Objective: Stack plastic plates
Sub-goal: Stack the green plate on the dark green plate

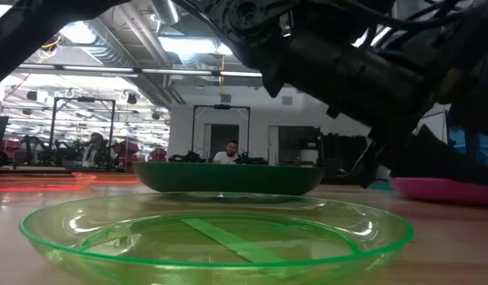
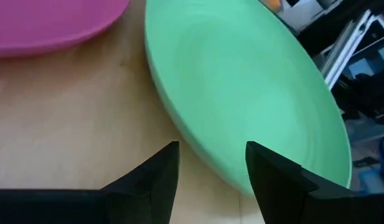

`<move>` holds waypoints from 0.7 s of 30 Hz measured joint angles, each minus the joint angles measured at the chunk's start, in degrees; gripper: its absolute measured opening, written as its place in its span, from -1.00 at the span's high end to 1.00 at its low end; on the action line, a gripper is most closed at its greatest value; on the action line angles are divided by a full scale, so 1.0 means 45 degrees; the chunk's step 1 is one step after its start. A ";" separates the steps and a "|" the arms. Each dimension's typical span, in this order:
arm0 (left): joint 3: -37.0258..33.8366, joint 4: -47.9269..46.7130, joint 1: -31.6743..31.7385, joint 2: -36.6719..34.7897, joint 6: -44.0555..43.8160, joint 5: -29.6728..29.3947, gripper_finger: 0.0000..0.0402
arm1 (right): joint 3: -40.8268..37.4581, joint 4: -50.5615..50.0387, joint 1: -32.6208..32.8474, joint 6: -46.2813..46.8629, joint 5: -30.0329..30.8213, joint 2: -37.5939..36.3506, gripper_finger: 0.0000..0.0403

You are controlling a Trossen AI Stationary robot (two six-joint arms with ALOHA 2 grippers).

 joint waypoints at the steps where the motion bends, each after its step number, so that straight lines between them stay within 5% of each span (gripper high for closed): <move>1: 0.0000 -0.0135 -0.0002 0.0000 0.0115 -0.0051 0.11 | 0.0000 -0.0001 0.0005 0.0053 0.0000 0.0000 1.00; 21: 0.0141 -0.0977 0.0135 -0.0019 0.0806 0.0668 0.11 | 0.0000 -0.0063 0.0005 0.0865 -0.0013 0.0000 1.00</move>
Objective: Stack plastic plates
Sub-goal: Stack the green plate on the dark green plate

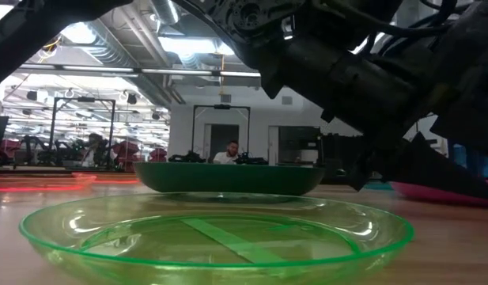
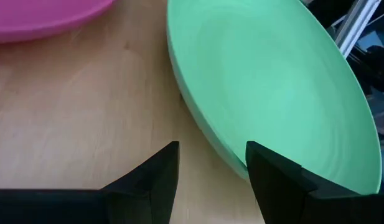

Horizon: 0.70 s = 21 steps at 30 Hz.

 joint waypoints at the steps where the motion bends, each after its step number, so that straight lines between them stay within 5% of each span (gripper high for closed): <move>1: 0.0000 0.0031 -0.0023 0.0000 0.0000 0.0006 0.11 | 0.0000 0.0000 0.0000 -0.0009 0.0003 0.0000 1.00; 12: 0.0000 -0.0386 -0.0186 0.0005 0.0904 -0.0606 0.15 | 0.0000 0.0005 0.0000 0.0005 0.0027 0.0000 1.00; 21: 0.0000 -0.0343 -0.0134 0.0005 0.1324 -0.1183 0.68 | 0.0000 0.0015 0.0000 0.0155 0.0134 0.0000 1.00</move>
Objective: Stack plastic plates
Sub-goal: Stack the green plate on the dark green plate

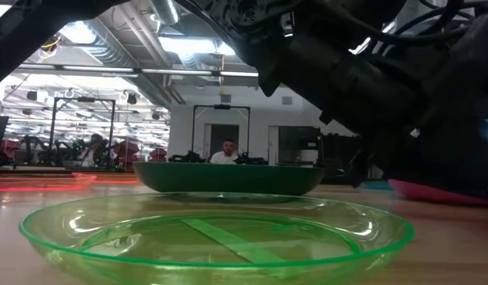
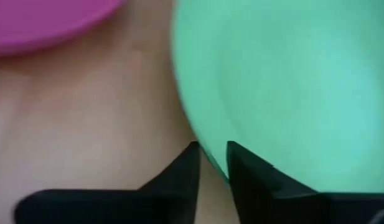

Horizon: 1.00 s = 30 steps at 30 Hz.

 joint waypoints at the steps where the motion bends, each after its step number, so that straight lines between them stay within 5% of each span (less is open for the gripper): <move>1: 0.0000 -0.0001 0.0001 0.0000 0.0118 -0.0194 0.74 | -0.0001 0.0000 0.0000 0.0000 0.0000 -0.0003 1.00; 6: 0.0000 0.0026 0.0090 0.0000 0.0817 -0.0657 0.96 | -0.0005 0.0000 0.0000 0.0000 0.0000 0.0000 1.00; 30: 0.0000 -0.1299 0.0207 -0.1261 0.3000 -0.1105 0.99 | -0.0029 0.0450 0.0000 -0.0243 0.0740 -0.0005 1.00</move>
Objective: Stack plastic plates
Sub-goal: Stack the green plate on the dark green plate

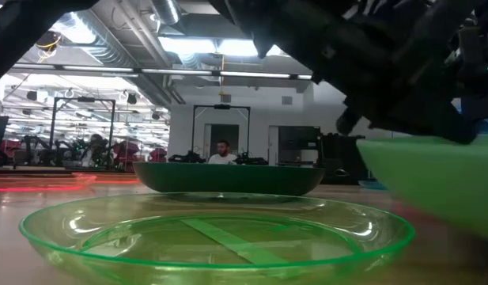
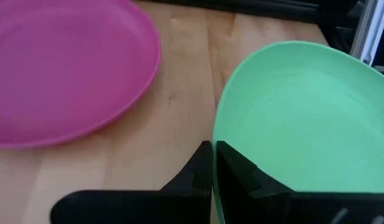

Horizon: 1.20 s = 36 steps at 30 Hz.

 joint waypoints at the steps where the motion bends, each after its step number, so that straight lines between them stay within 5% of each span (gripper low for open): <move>1: 0.0000 0.0032 -0.0001 -0.0010 0.0066 -0.0002 0.99 | 0.0000 0.0035 0.0000 -0.0003 0.0029 0.0000 1.00; 26: -0.0053 -0.4024 0.0408 -0.3895 0.2805 -0.2440 1.00 | 0.0000 -0.0193 0.0005 0.0417 -0.0215 0.0000 1.00; 31: -0.1569 -0.4219 0.0912 -0.5676 0.2790 -0.2735 1.00 | 0.0005 -0.0280 0.0005 0.0556 -0.0222 0.0000 1.00; 36: -0.4754 -0.3595 0.1596 -0.8401 0.2438 -0.2970 1.00 | 0.0010 -0.0290 0.0005 0.0583 -0.0235 0.0000 1.00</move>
